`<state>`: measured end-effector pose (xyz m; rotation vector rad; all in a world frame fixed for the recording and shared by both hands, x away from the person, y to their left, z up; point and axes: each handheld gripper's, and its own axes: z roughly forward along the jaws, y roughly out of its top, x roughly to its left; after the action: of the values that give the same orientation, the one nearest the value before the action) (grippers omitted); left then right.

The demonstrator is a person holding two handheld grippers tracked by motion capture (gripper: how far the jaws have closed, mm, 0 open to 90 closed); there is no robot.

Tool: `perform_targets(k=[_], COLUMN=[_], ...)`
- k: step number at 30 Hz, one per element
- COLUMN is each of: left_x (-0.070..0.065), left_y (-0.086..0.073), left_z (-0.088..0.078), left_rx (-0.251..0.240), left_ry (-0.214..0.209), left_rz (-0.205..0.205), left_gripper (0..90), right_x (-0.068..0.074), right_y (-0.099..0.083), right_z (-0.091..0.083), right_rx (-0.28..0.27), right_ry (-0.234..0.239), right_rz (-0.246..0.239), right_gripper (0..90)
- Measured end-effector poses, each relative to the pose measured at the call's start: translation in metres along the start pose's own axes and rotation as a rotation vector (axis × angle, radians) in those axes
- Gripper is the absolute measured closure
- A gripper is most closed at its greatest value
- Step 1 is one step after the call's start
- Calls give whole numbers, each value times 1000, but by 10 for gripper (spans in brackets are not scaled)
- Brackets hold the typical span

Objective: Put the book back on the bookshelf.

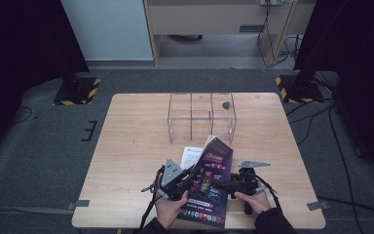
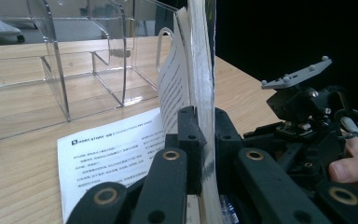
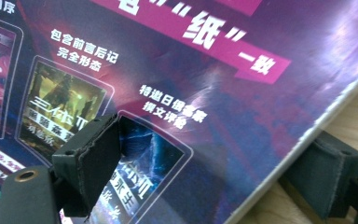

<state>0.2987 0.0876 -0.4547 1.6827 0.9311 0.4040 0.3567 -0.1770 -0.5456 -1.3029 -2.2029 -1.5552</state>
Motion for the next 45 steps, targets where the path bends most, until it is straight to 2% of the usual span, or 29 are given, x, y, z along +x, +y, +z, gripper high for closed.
perform_targets(k=[4, 6, 9, 10, 15, 18, 19, 20, 28, 31, 34, 37, 45], left_x=[2, 3, 6, 7, 11, 10, 10, 11, 11, 11, 14, 20, 33], left_y=[0, 0, 1, 1, -1, -2, -2, -2, -3, -4, -5, -6, -13], left_z=[-1, -2, -4, -5, -4, -4, -4, -4, -3, -2, -1, -1, 2], left_rx=[-6, -12, -24, -28, -35, -36, -38, -41, -37, -32, -27, -17, 18], left_ry=[-4, -6, -8, -10, -23, -23, -22, -24, -24, -13, 6, 22, 56], left_rz=[-7, -9, -23, -31, -64, -62, -62, -67, -64, -58, -56, -69, -95], left_gripper=[846, 846, 846, 846, 846, 846, 846, 846, 845, 845, 843, 839, 813], right_x=[2, 3, 4, 6, 11, 11, 11, 11, 11, 12, 15, 21, 28], right_y=[0, 2, 3, 5, 8, 9, 9, 10, 10, 10, 12, 16, 24], right_z=[-1, -5, -8, -12, -19, -21, -21, -22, -25, -27, -28, -33, -44], right_rx=[2, -23, -50, -81, -123, -124, -124, -125, -112, -111, -110, -126, -150], right_ry=[8, -4, 1, 21, 57, 35, 35, 16, -18, -26, -47, -64, -74], right_rz=[14, 17, 18, 20, 22, 31, 31, 38, 75, 97, 86, 55, 2], right_gripper=[202, 273, 309, 344, 413, 511, 511, 577, 680, 707, 717, 740, 775])
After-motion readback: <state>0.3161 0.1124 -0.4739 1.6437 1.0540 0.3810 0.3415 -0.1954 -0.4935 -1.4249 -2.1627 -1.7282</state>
